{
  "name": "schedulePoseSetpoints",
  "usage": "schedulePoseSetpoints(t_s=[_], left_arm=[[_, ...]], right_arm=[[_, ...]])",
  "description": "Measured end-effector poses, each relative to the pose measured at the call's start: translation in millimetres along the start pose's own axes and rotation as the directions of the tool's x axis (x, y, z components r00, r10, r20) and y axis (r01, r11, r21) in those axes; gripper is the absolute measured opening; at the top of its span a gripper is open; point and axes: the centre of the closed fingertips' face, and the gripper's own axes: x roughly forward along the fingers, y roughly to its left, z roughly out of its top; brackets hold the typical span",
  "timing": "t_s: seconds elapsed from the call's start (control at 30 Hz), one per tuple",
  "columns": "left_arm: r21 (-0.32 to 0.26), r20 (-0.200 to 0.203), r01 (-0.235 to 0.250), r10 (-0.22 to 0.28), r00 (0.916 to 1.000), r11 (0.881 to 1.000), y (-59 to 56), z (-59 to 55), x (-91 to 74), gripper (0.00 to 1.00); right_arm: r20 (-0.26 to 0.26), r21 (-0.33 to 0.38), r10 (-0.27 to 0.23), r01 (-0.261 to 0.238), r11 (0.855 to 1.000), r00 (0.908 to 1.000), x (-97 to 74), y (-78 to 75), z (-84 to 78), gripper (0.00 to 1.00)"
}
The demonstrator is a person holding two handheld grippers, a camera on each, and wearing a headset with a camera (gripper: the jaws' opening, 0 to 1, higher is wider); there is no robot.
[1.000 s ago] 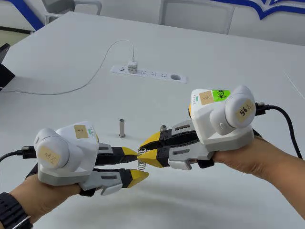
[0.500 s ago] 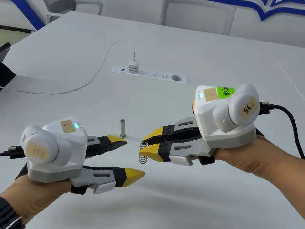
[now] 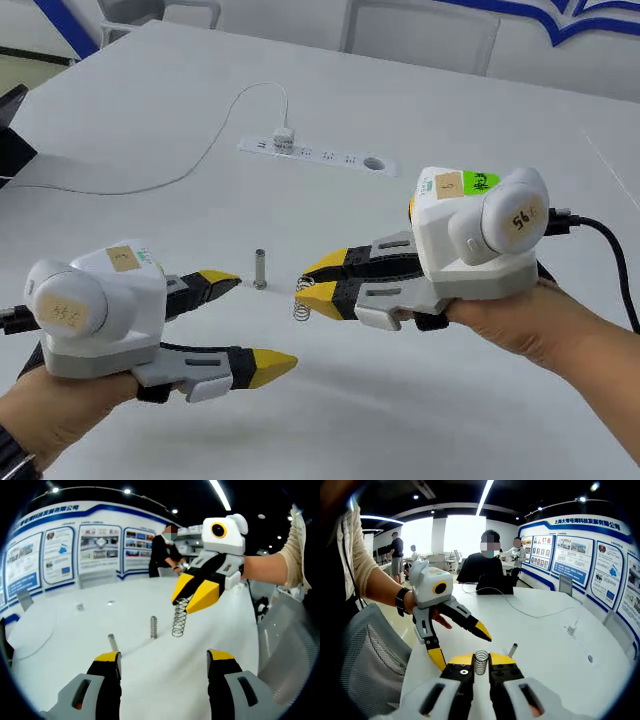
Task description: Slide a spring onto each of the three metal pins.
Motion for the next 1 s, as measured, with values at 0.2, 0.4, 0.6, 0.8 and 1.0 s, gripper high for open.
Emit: schedulePoseSetpoints(t_s=[0.2, 0.4, 0.6, 0.8, 1.0], left_arm=[[-0.009, 0.002, -0.016, 0.016, 0.9999, 1.000, 5.9, -2.5, -4.4, 0.72], [-0.014, 0.001, -0.026, 0.026, 0.9996, 1.000, 9.1, -3.9, -7.2, 0.72], [-0.019, -0.002, -0.036, 0.036, 0.9994, 0.999, 11.3, -5.9, -9.8, 0.72], [-0.026, -0.003, -0.042, 0.042, 0.9991, 0.999, 14.1, -8.2, -12.4, 0.71], [-0.030, -0.006, -0.046, 0.045, 0.9989, 0.999, 16.6, -10.0, -13.7, 0.71]], right_arm=[[0.027, 0.001, -0.039, 0.039, 0.999, 0.9989, 4.7, -13.1, 10.5, 0.12], [0.054, 0.007, -0.077, 0.077, 0.997, 0.9955, 11.6, -27.4, 21.9, 0.12], [0.067, 0.010, -0.107, 0.106, 0.994, 0.9920, 22.5, -42.5, 28.2, 0.12], [0.066, 0.020, -0.113, 0.112, 0.994, 0.9914, 36.1, -52.8, 31.6, 0.12], [0.065, 0.033, -0.121, 0.120, 0.992, 0.9905, 45.3, -63.3, 32.2, 0.12]])
